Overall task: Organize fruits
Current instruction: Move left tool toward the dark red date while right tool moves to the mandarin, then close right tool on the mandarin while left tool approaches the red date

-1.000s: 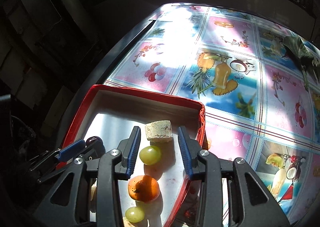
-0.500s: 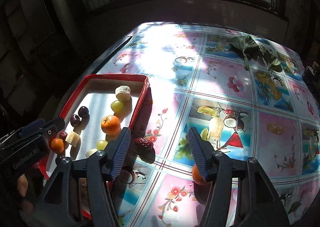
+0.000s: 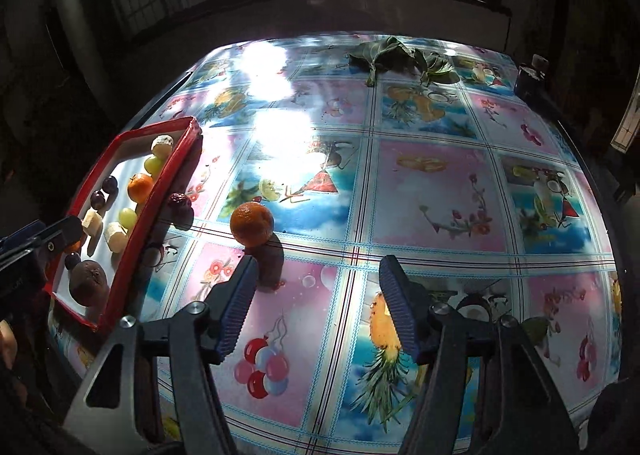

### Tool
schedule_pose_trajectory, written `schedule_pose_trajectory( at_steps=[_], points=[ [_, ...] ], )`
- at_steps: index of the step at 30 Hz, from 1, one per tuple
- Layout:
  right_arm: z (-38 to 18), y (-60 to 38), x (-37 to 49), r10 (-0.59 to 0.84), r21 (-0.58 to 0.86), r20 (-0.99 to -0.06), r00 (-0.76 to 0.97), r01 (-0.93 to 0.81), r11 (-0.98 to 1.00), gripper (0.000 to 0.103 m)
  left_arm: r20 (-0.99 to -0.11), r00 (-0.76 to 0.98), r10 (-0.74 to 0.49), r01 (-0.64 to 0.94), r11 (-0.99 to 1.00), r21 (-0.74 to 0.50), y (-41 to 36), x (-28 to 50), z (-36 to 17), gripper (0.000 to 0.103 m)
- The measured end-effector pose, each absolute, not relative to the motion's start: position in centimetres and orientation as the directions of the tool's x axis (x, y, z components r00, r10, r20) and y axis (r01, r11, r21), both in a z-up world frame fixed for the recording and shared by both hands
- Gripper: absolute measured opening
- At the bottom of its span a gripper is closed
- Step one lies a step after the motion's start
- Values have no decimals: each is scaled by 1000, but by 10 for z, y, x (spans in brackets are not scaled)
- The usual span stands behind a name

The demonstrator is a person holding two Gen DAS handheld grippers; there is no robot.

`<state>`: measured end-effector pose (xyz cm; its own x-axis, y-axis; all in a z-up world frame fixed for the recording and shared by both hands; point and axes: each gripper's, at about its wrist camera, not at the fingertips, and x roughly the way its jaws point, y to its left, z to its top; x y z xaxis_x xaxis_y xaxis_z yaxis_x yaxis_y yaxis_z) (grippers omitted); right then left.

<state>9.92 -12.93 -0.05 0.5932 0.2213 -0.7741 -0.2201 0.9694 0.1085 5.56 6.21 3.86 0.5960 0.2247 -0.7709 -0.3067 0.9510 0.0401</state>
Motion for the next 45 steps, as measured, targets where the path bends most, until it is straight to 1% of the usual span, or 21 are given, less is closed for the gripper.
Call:
schedule_pose_trajectory(
  at_steps=[7,14,26,41,43,45],
  points=[
    [-7,-137,96,257,154,-774,578,-223,963,64,-790,579,203,-299,954,27,54,49,33,68],
    [-14,-139,95,283,182,-779,560,-230,956,64,-771,600,214,-281,959,48,40,44,40,68],
    [-14,-146,100,270,178,-783,561,-214,961,64,-779,610,147,-196,980,32,16,53,34,68],
    [-23,-128,116,274,171,-803,529,-235,957,64,-810,573,126,-198,980,12,27,71,17,68],
    [-24,-126,118,279,173,-804,525,-242,955,64,-813,571,113,-193,981,0,28,73,14,68],
    [-24,-122,121,293,177,-802,521,-261,949,64,-821,569,51,-171,983,-58,33,77,11,68]
  ],
)
